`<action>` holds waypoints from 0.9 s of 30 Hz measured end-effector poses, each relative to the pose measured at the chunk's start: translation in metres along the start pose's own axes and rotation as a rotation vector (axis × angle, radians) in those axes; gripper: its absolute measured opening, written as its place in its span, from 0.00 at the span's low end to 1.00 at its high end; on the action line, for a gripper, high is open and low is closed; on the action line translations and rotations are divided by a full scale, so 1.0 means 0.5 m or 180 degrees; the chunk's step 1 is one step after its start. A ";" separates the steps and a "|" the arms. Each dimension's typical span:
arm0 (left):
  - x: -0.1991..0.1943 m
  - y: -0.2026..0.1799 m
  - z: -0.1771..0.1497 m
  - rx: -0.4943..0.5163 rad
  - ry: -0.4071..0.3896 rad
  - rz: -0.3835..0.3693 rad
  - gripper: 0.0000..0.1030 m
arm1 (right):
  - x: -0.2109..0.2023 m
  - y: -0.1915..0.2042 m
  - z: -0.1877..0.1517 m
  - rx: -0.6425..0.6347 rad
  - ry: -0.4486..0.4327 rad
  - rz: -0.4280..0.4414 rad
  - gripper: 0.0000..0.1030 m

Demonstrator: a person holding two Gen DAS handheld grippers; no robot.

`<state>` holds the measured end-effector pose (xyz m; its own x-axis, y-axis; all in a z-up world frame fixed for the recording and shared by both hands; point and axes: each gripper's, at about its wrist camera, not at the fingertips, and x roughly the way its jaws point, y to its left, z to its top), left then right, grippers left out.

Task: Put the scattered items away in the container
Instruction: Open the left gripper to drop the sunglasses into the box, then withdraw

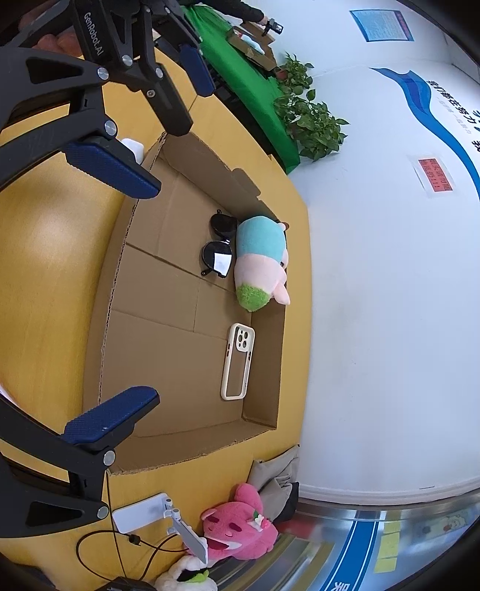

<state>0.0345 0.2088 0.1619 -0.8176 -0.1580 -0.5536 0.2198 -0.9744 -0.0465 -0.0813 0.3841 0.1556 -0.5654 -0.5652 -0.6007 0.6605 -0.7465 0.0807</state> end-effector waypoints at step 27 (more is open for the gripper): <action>0.019 -0.012 -0.025 0.0005 0.0138 -0.0083 0.80 | -0.001 -0.013 -0.016 0.0092 0.0066 0.0044 1.00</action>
<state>0.0321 0.2152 0.1468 -0.7993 -0.1255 -0.5877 0.1979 -0.9784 -0.0602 -0.0813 0.3921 0.1488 -0.5458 -0.5683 -0.6157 0.6535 -0.7486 0.1117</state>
